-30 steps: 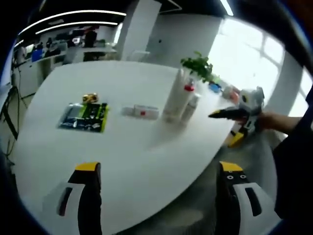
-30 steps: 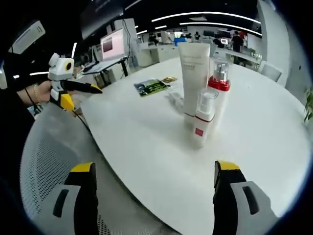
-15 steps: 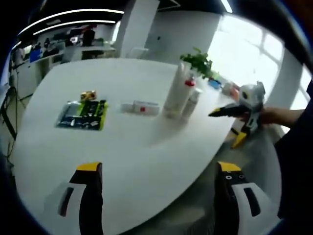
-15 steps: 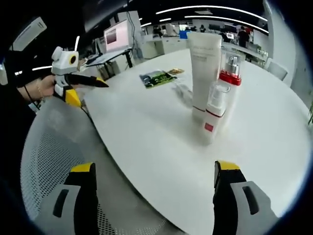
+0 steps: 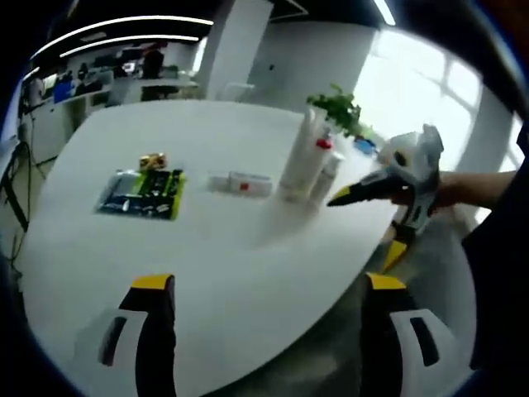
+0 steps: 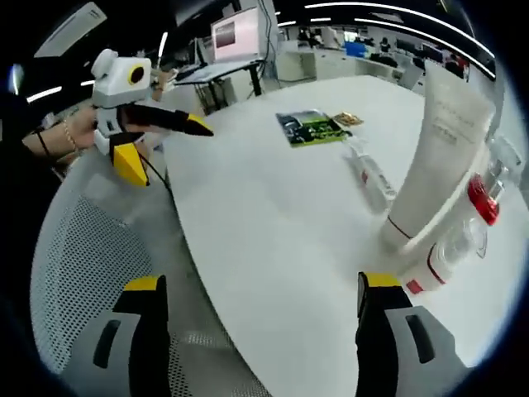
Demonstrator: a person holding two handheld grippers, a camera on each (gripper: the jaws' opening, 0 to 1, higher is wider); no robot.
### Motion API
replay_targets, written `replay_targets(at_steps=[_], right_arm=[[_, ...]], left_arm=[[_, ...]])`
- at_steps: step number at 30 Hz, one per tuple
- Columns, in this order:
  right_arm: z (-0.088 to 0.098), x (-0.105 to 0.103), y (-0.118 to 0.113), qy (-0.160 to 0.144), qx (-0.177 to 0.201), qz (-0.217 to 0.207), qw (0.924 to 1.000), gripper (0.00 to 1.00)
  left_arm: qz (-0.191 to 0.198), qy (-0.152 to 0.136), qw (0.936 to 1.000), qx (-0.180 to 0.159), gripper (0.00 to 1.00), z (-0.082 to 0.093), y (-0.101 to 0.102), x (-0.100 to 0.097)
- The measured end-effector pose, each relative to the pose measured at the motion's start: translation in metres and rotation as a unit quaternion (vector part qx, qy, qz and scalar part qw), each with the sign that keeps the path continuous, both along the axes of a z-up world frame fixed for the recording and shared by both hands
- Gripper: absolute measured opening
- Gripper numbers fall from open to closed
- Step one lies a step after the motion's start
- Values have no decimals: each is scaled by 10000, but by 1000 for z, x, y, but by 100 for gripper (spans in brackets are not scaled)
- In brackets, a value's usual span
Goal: Arrange the skincare products in the storage area until every visible bottle or jar stands upright without overlapping.
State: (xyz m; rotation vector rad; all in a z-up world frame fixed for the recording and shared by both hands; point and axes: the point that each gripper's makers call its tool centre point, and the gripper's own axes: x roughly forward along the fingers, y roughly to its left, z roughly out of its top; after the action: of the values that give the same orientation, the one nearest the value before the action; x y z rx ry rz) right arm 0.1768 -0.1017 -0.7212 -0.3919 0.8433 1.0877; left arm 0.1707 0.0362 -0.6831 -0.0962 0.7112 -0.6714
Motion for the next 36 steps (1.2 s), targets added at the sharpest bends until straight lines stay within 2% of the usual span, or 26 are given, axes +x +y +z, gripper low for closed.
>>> replay_targets(at_steps=[3,4,6,7,10,11,13,18,21,28,33,36], right_arm=[[3,10,12,-111,-71,-16,9999,89],[2,21,12,-260,-196,-226,9992,86],[-2,26,17,-388,-397,-65,9984,84],[-4,33,17,-502,-615,-101,9968,85],[-7,46,25,-600,-727,-185,9954,83],[-7,49,25,-640,-834,-190,9943,80],[-1,64,28,-1026,-1118,-39,9884,79],[3,85,37,-1170,-1192,-163,9858,77],[2,102,34,-1421,-1547,-127,9776,73],[-2,136,40,-1866,-1852,-232,9645,62],[-3,151,45,-1946,-1836,-322,9630,56],[-8,162,48,-2026,-1853,-439,9606,56]], left_arm=[[16,-11,10000,-12,87,0,1,1],[11,-18,10000,-12,87,0,1,1],[-3,-46,10000,-9,87,0,0,1],[-3,-44,10000,-4,87,0,1,1],[70,-30,9999,-73,87,0,3,2],[88,-30,9999,-99,87,0,3,3],[100,-2,9998,-150,86,0,3,3],[1,19,9999,-144,87,-1,-3,0],[-36,44,9998,-167,87,-2,-4,0],[-20,96,9996,-250,86,-1,-4,-1],[-33,141,9995,-264,86,-2,-5,-2],[-79,172,9995,-248,86,-2,-6,-3]])
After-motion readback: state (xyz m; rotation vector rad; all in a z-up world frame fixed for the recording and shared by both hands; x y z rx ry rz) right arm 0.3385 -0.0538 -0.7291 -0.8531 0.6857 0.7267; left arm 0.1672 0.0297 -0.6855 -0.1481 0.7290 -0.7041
